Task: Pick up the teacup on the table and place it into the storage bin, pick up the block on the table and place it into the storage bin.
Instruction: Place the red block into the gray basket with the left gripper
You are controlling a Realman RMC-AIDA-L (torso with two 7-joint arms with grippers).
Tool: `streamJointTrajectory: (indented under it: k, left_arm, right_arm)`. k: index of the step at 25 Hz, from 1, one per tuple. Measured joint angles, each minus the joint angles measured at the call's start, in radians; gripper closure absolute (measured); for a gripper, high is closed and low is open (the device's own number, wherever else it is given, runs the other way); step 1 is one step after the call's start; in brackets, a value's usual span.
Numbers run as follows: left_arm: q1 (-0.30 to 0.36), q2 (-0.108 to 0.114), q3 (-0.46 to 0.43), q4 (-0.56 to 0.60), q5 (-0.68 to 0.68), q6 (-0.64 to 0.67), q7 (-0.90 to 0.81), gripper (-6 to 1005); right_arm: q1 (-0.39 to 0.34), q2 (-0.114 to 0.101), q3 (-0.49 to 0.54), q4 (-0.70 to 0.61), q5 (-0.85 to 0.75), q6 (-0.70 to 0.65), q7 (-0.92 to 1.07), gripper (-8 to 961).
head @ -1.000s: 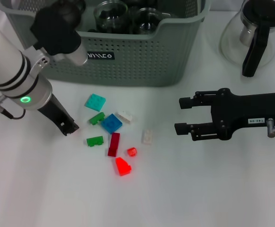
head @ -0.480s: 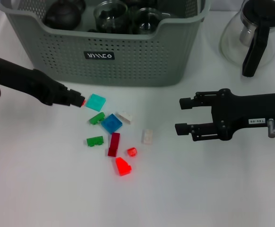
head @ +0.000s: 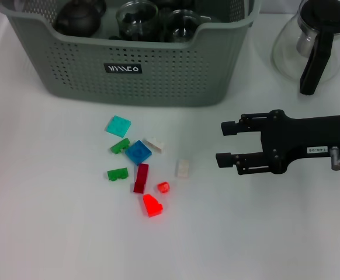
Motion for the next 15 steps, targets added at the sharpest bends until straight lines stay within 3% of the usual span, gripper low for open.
streamJointTrajectory:
  k: [5,8,11,13,15]
  left_arm:
    - [-0.088,0.0,0.028,0.076,-0.01,-0.169,-0.179,847]
    - [-0.143,0.022,0.165,0.151,0.077,-0.362,-0.286,847]
    - [-0.211,0.052,0.331,0.168,0.18,-0.47,-0.353,847]
    - [-0.259,0.052,0.408,0.167,0.27,-0.521,-0.384,846]
    - [-0.303,0.034,0.462,0.165,0.381,-0.575,-0.407,846]
  right_arm:
    - [0.003,0.002,0.0,0.0,0.0,-0.001,-0.003,193]
    - [0.003,0.003,0.0,0.0,0.0,0.0,-0.006,192]
    - [0.003,0.003,0.0,0.0,0.0,0.001,-0.006,192]
    - [0.004,0.003,0.0,0.0,0.0,0.004,-0.006,192]
    - [0.005,0.003,0.0,0.0,0.0,0.005,-0.006,192]
